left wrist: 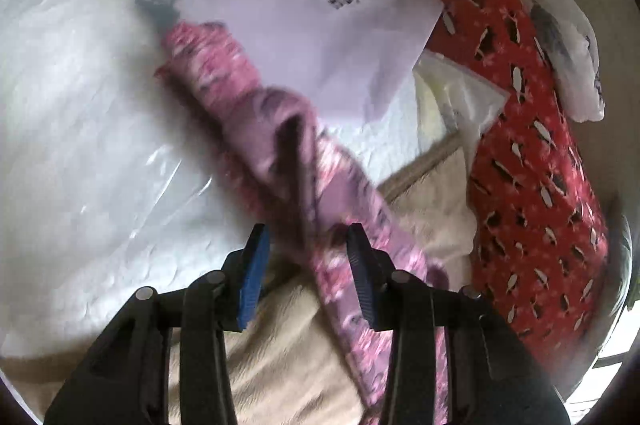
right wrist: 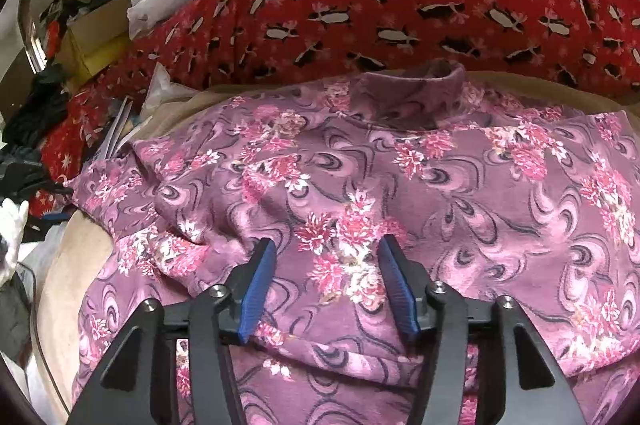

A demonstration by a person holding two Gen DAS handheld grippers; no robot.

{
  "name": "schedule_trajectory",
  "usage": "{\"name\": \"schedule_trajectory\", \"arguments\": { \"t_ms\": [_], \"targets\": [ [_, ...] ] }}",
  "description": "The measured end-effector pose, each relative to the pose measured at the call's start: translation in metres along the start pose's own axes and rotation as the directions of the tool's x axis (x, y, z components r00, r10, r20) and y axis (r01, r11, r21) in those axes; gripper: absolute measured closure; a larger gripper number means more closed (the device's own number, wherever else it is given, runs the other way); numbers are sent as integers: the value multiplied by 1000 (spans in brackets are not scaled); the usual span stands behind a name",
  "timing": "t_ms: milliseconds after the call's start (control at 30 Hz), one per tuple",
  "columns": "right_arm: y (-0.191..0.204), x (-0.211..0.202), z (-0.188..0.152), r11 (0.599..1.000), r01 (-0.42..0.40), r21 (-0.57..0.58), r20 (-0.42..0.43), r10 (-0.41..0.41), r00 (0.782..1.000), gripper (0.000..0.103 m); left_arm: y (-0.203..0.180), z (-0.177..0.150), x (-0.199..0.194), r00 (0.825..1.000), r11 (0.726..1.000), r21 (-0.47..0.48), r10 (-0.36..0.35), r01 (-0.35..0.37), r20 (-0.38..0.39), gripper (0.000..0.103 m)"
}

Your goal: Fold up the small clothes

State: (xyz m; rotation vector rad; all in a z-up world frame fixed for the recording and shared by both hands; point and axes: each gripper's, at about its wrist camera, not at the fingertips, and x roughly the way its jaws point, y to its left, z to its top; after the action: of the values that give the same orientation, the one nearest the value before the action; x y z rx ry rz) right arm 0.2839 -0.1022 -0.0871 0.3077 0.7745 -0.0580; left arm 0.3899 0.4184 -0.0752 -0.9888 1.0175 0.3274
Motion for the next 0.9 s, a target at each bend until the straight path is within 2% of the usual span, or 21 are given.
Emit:
{"name": "schedule_trajectory", "arguments": {
  "t_ms": [67, 167, 233, 267, 467, 600, 667, 767, 833, 900],
  "targets": [
    [-1, -1, -1, 1000, -4, 1, 1, 4, 1000, 45, -3, 7, 5, 1000, 1000, 14, 17, -17, 9, 59],
    [-2, 0, -2, 1000, -12, 2, 3, 12, 1000, 43, 0, 16, 12, 999, 999, -4, 36, -36, 6, 60],
    [-2, 0, -2, 1000, -17, 1, 4, 17, 1000, 42, 0, 17, 11, 1000, 1000, -2, 1, -1, 9, 79],
    [-2, 0, -2, 1000, -17, 1, 4, 17, 1000, 42, -1, 17, 10, 1000, 1000, 8, -20, 20, 7, 100],
    [-1, 0, -2, 1000, -11, -4, 4, 11, 1000, 41, -1, 4, -31, 989, 988, 81, -139, 135, 53, 100],
    [-1, 1, -2, 1000, -8, -7, 4, 8, 1000, 41, 27, -16, -53, 986, 982, 103, -163, 158, 44, 100],
    [0, 1, -2, 1000, -1, -12, 3, 1, 1000, 41, 48, -24, -52, 988, 986, 75, -153, 151, 13, 100],
    [1, 1, -2, 1000, 8, -18, 2, -8, 1000, 42, 73, -35, -49, 984, 984, 37, -175, 177, -45, 99],
    [2, 1, -2, 1000, 14, -23, 1, -14, 1000, 42, 81, -37, -56, 983, 983, 28, -181, 183, -42, 99],
    [2, 1, -2, 1000, 18, -26, 1, -18, 1000, 42, 88, -32, -71, 973, 973, -5, -229, 229, 5, 98]
  ]
}}
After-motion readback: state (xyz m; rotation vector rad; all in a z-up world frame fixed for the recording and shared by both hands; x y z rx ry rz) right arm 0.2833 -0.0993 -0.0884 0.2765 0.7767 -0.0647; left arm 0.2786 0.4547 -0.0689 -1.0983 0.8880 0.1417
